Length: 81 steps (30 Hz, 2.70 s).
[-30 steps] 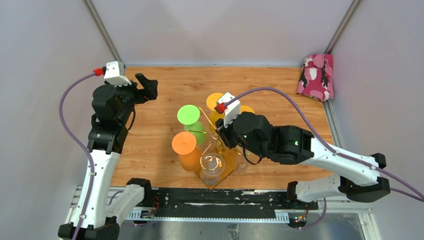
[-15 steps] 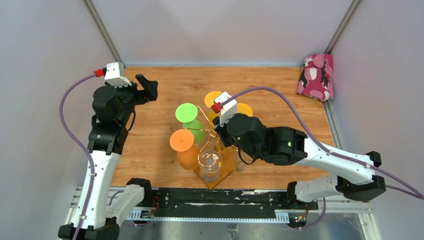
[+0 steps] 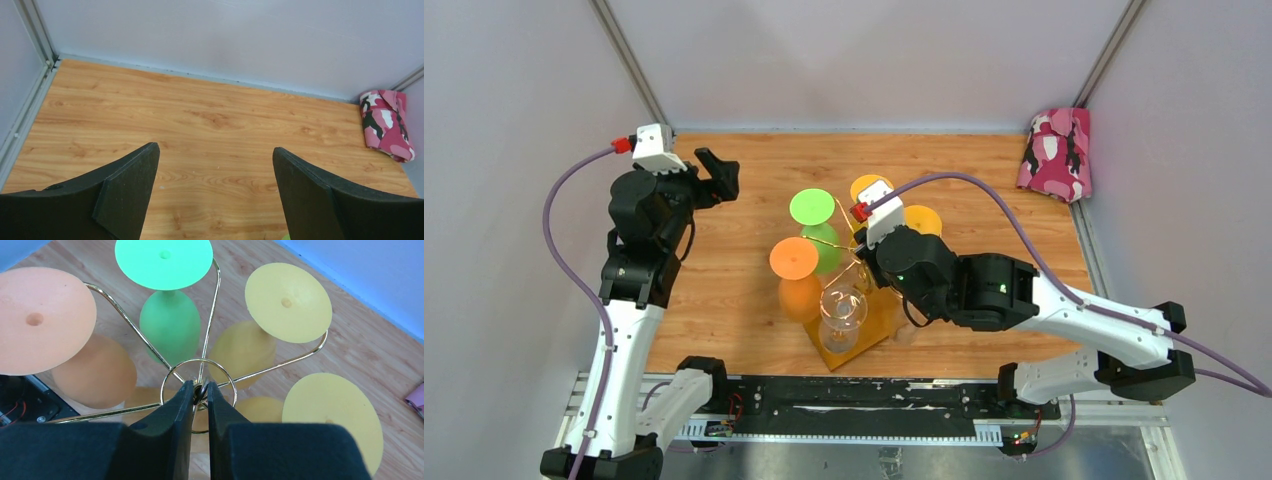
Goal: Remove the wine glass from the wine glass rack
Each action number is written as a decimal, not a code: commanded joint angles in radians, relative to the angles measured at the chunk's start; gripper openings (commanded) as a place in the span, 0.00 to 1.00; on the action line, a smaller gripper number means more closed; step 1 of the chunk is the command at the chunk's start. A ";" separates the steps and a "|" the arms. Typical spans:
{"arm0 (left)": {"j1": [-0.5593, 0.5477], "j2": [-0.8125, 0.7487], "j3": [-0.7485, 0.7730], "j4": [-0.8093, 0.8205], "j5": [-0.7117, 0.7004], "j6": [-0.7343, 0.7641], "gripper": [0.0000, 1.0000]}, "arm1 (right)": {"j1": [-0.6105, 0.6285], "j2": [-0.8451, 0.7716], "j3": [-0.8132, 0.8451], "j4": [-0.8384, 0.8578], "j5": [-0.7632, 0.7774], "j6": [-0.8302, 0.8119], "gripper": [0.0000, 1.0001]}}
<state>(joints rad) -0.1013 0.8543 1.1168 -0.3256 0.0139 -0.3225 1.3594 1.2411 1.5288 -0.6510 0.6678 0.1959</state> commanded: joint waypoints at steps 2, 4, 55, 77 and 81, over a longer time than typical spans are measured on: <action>-0.002 0.015 0.031 -0.002 0.001 0.001 0.89 | -0.003 -0.021 0.050 0.025 0.168 -0.075 0.00; -0.002 0.017 0.026 0.000 0.004 -0.001 0.89 | -0.004 -0.017 0.056 0.029 0.180 -0.089 0.00; -0.002 0.017 0.009 -0.003 0.010 0.004 0.89 | -0.043 0.008 -0.019 0.070 0.094 -0.059 0.31; -0.001 0.005 -0.003 -0.005 0.006 0.004 0.89 | -0.044 0.002 -0.057 0.057 0.054 0.007 0.00; -0.002 0.006 0.004 -0.006 0.005 0.003 0.89 | -0.044 0.009 -0.047 0.060 0.068 -0.004 0.00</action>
<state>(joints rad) -0.1013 0.8703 1.1198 -0.3317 0.0151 -0.3229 1.3212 1.2518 1.4868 -0.5735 0.7288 0.1909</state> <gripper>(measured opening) 0.894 0.026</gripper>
